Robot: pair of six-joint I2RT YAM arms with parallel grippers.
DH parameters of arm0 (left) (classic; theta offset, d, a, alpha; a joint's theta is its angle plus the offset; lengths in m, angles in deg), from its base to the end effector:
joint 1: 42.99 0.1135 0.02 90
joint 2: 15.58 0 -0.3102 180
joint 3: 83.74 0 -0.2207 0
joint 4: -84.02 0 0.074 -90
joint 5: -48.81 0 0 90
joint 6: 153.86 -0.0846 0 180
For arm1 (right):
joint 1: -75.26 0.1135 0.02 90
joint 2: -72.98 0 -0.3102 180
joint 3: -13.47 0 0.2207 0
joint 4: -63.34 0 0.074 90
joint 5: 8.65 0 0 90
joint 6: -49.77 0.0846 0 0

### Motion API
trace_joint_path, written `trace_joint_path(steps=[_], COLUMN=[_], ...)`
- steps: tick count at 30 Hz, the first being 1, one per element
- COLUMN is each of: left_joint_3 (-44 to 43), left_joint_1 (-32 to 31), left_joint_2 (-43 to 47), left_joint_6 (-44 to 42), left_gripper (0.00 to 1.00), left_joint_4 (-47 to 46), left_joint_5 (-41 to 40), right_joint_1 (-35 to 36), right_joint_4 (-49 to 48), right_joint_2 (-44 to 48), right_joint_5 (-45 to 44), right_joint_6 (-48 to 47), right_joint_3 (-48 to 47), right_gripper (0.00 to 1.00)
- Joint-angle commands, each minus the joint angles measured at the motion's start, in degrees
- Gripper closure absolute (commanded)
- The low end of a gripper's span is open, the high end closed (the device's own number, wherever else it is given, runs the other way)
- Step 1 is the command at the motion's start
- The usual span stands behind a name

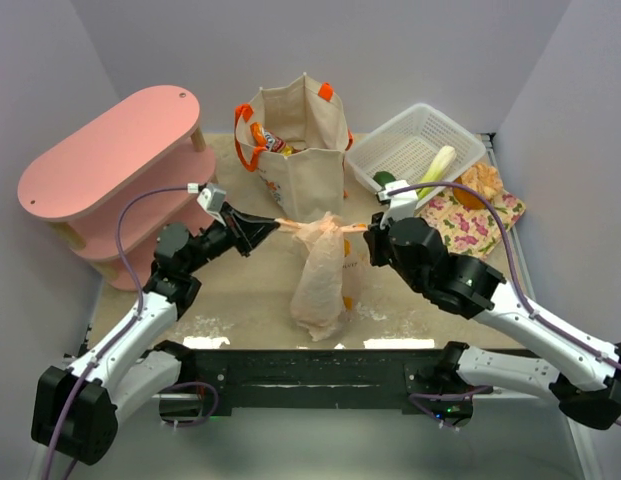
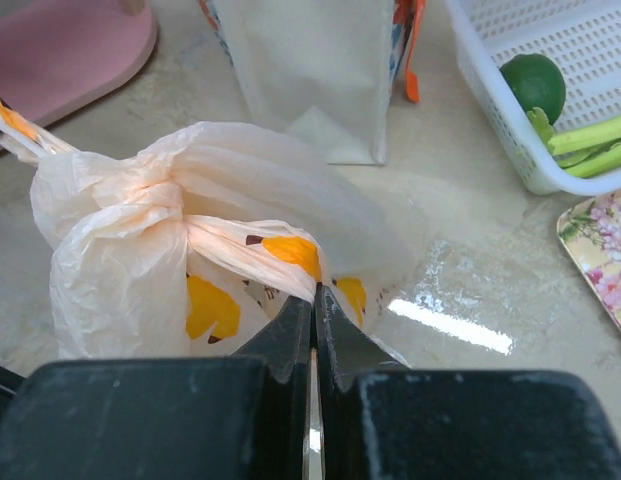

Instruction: Place the mixed food into the grocery bags and tie them

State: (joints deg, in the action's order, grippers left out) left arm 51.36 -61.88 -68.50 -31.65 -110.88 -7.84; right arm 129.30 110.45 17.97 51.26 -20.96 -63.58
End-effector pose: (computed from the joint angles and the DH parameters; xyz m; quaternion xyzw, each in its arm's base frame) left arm 0.1696 -0.1072 0.3475 0.1396 0.6561 -0.4809 0.5646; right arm 0.1400 0.1208 0.3881 -0.1105 0.8192 0.1338 0.5466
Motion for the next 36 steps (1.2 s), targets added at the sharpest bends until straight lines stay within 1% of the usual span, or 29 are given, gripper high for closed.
trace_joint_path(steps=[1,2,3,4,5,7,8,9,10,11,12,13,14,17,19,21,23,24,25,26,27,28,29,30,31,32,33,35,36], left_joint_3=[-0.50,1.07,1.78,2.14,2.32,2.84,5.02,7.04,9.67,15.18,17.24,18.56,19.45,18.76,18.49,15.95,11.30,9.72,6.57,5.41,4.44,3.21,2.85,2.58,1.36,0.39,-0.49,-2.07,-2.42], left_joint_1=[2.72,3.16,3.51,4.12,4.48,6.06,6.85,9.03,10.18,11.24,12.73,13.44,13.88,14.24,14.24,14.24,14.24,14.24,14.15,14.06,13.89,13.28,11.97,7.69,4.43,1.00,-4.86,-9.12,-9.92], left_joint_2=[3.17,4.05,5.89,6.78,7.39,8.19,8.19,8.71,9.24,9.94,11.17,11.35,11.44,10.57,10.91,11.35,11.09,10.05,9.08,7.85,4.79,3.02,0.13,-1.20,-2.43,-5.05,-6.65,-11.38,-12.98], left_joint_6=[-1.71,-0.93,0.13,0.31,0.49,1.36,2.33,5.82,7.94,9.96,12.16,12.35,11.92,9.98,9.55,7.54,4.99,2.10,0.85,0.23,0.14,0.66,1.10,-0.03,-1.60,-3.53,-6.08,-6.02,-5.49], left_gripper=[1.00,1.00,1.00,1.00,1.00,1.00,1.00,1.00,1.00,1.00,1.00,1.00,1.00,1.00,1.00,1.00,1.00,1.00,1.00,1.00,1.00,0.80,0.66,0.44,0.38,0.31,0.24,0.16,0.10], left_joint_4=[2.02,1.59,1.06,1.41,2.10,4.13,4.48,3.35,1.60,-0.33,-2.09,-2.19,-1.85,0.26,0.35,1.05,2.02,1.33,0.97,0.01,-2.69,-3.85,-4.65,-4.57,-3.35,-1.25,1.03,-0.51,-1.83], left_joint_5=[-13.20,-14.26,-15.66,-16.55,-17.43,-19.63,-20.33,-20.77,-20.69,-20.51,-20.86,-20.95,-20.52,-19.28,-19.02,-17.97,-16.57,-12.64,-9.82,-6.39,1.30,4.24,6.28,6.21,4.99,1.15,-0.11,0.14,1.19], right_joint_1=[-3.49,-7.94,-10.86,-13.67,-18.66,-23.95,-29.81,-32.92,-36.08,-42.29,-44.44,-46.03,-47.44,-47.45,-47.36,-47.36,-47.36,-47.36,-47.36,-47.36,-47.45,-47.36,-47.45,-47.36,-47.36,-47.45,-47.36,-47.27,-47.27], right_joint_4=[-0.11,-0.83,-2.05,-5.63,-7.67,-12.50,-13.39,-14.88,-17.42,-19.27,-21.55,-25.58,-26.49,-27.11,-25.89,-25.01,-23.25,-22.90,-21.85,-21.40,-20.97,-20.87,-20.96,-20.96,-21.31,-21.57,-21.84,-23.07,-23.42], right_joint_2=[1.83,2.18,2.88,4.71,5.69,5.44,4.65,3.86,2.81,1.40,0.69,0.08,-1.49,-2.83,-1.96,0.41,1.65,1.83,1.66,1.13,0.60,-0.45,-0.80,-1.16,-1.68,-1.69,-1.86,-1.95,-1.86], right_joint_5=[-16.66,-15.63,-10.05,-7.21,-5.44,-3.24,-2.79,-0.96,4.89,9.30,11.78,14.41,15.05,15.06,14.53,14.79,15.14,16.10,16.81,17.86,19.96,20.94,21.90,23.83,24.63,25.42,26.73,28.06,28.41], right_joint_6=[-0.37,0.33,0.51,0.77,0.86,1.03,1.82,2.52,5.05,6.30,7.61,9.28,9.38,9.04,8.08,7.19,5.17,4.38,3.07,2.45,2.09,1.31,1.21,1.39,1.56,1.74,2.35,2.79,3.05], right_joint_3=[-0.26,0.71,1.15,2.03,4.39,7.65,11.14,13.35,15.46,20.01,22.49,24.69,26.71,27.09,26.39,24.37,20.96,19.80,18.75,16.91,16.20,15.75,15.57,15.66,16.10,16.45,16.80,17.86,18.12], right_gripper=[1.00,1.00,1.00,1.00,1.00,1.00,1.00,1.00,1.00,1.00,1.00,1.00,1.00,1.00,1.00,1.00,1.00,1.00,1.00,1.00,1.00,1.00,1.00,1.00,1.00,1.00,1.00,1.00,1.00])
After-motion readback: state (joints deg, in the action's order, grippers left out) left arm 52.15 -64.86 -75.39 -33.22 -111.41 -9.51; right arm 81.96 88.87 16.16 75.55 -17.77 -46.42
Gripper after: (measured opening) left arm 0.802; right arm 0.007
